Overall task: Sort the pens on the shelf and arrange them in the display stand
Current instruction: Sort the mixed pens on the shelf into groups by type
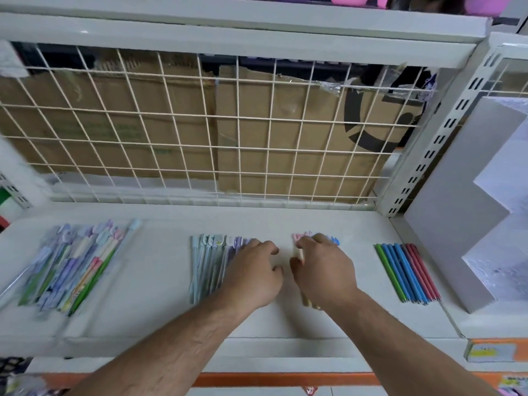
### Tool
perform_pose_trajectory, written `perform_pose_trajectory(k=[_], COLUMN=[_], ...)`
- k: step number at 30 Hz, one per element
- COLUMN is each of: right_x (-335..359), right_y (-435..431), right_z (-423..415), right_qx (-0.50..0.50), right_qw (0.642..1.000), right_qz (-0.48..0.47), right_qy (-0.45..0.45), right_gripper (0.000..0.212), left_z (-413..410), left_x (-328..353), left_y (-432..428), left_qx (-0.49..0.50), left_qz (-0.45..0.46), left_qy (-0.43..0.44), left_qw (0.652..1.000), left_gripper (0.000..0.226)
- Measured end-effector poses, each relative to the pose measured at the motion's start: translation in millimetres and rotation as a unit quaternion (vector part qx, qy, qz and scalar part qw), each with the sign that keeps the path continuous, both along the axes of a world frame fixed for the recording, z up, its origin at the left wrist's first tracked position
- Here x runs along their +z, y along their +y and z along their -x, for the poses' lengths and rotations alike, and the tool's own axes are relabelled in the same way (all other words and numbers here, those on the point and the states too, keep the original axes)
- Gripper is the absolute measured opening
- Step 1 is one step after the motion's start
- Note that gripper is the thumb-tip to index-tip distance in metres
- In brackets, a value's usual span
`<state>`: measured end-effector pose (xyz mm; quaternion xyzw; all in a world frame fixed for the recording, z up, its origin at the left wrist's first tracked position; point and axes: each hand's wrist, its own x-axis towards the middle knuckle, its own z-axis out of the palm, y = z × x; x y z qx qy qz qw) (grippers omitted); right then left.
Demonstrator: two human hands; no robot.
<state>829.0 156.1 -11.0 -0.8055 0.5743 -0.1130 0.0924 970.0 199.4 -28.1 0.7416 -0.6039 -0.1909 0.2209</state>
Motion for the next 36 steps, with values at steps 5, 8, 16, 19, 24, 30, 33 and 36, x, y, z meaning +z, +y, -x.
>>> perform_pose_trajectory(k=[5, 8, 16, 19, 24, 30, 33, 36], right_x=[-5.6, -3.2, -3.2, -2.7, -1.8, 2.0, 3.9, 5.4], right_y=[11.4, 19.8, 40.5, 47.1, 54.7, 58.8, 59.6, 59.8], right_z=[-39.1, -66.0, -125.6, -139.7, -156.3, -161.0, -161.9, -162.0], right_qx=[0.056, 0.071, 0.075, 0.073, 0.052, 0.035, 0.031, 0.032], right_qw=[0.998, 0.996, 0.994, 0.994, 0.994, 0.995, 0.996, 0.997], right_qz=[0.039, 0.053, 0.056, 0.044, 0.039, 0.010, -0.001, -0.004], right_qy=[-0.016, -0.019, -0.056, -0.065, -0.093, -0.090, -0.084, -0.074], right_gripper=[0.033, 0.027, 0.029, 0.030, 0.021, 0.024, 0.025, 0.023], left_z=[-43.2, -76.7, -173.9, -199.7, -218.5, -225.0, -220.7, -219.0], left_x=[7.8, 9.5, 15.1, 11.1, 5.9, 4.6, -2.4, -7.9], left_y=[25.6, 41.5, 83.9, 91.2, 90.0, 82.4, 82.1, 78.6], left_qx=[0.020, 0.049, 0.142, 0.168, 0.167, 0.146, 0.143, 0.117], left_qz=[0.024, 0.007, -0.106, -0.147, -0.166, -0.178, -0.180, -0.176], left_qy=[-0.072, -0.102, -0.240, -0.248, -0.247, -0.270, -0.303, -0.348], left_qw=[0.997, 0.994, 0.955, 0.942, 0.940, 0.935, 0.925, 0.914], left_gripper=[0.026, 0.030, 0.046, 0.051, 0.046, 0.035, 0.031, 0.028])
